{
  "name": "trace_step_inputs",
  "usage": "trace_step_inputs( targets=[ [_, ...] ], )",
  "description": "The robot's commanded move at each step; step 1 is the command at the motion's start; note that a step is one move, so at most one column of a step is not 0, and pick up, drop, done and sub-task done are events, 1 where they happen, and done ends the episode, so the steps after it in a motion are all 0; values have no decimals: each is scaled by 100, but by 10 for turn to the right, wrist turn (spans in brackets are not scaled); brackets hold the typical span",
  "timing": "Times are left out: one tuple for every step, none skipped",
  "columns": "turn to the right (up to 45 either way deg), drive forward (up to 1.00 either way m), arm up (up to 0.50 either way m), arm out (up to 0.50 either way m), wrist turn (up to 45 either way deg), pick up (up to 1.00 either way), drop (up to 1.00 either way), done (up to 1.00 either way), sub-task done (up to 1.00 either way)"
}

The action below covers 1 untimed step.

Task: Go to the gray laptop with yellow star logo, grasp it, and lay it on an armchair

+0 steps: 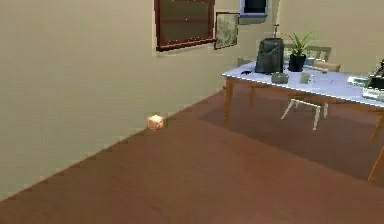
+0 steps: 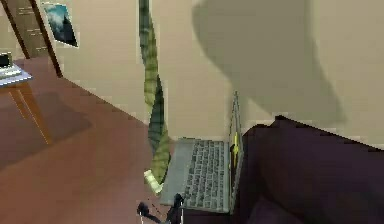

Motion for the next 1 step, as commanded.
trace_step_inputs(
  targets=[
    [-30, 0, 0, 0, 0, 0, 0, 0, 0]
  ],
)
